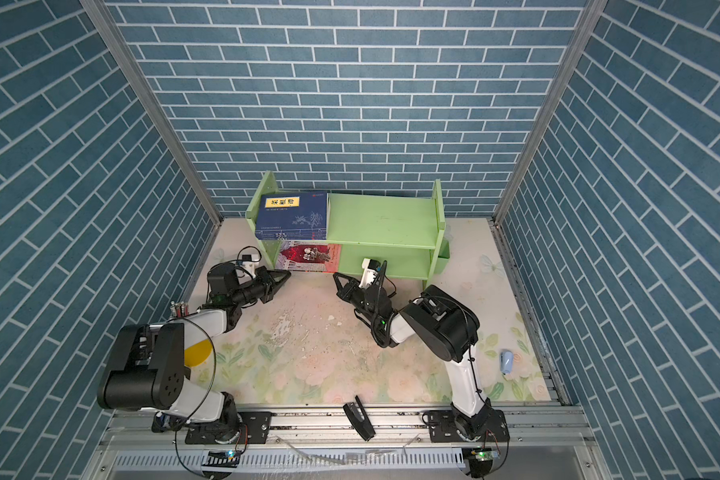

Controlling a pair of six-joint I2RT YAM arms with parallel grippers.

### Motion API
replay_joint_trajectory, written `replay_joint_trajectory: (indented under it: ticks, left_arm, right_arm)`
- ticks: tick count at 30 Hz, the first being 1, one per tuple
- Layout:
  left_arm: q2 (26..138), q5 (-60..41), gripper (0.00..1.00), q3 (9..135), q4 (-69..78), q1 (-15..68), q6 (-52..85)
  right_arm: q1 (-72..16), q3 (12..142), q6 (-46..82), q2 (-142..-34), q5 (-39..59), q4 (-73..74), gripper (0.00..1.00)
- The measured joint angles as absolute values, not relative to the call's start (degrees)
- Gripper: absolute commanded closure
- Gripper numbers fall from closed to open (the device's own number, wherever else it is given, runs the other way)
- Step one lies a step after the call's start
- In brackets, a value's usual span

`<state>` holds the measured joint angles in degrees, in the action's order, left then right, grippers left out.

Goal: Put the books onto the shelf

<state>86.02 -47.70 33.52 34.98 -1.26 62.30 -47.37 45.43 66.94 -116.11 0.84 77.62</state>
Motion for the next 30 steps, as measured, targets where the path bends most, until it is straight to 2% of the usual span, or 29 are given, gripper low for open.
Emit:
replay_joint_trajectory:
  ticks: [16, 30]
  left_arm:
    - [83.9, -47.6, 0.99, 33.5, 33.7, -5.6, 61.4]
    - [79.1, -46.1, 1.00, 33.5, 27.2, -5.8, 56.8]
  right_arm:
    - [-47.2, 45.1, 67.2, -116.2, 1.3, 77.9, 1.00]
    - [-47.0, 41.7, 67.1, -111.3, -0.2, 78.4, 1.00]
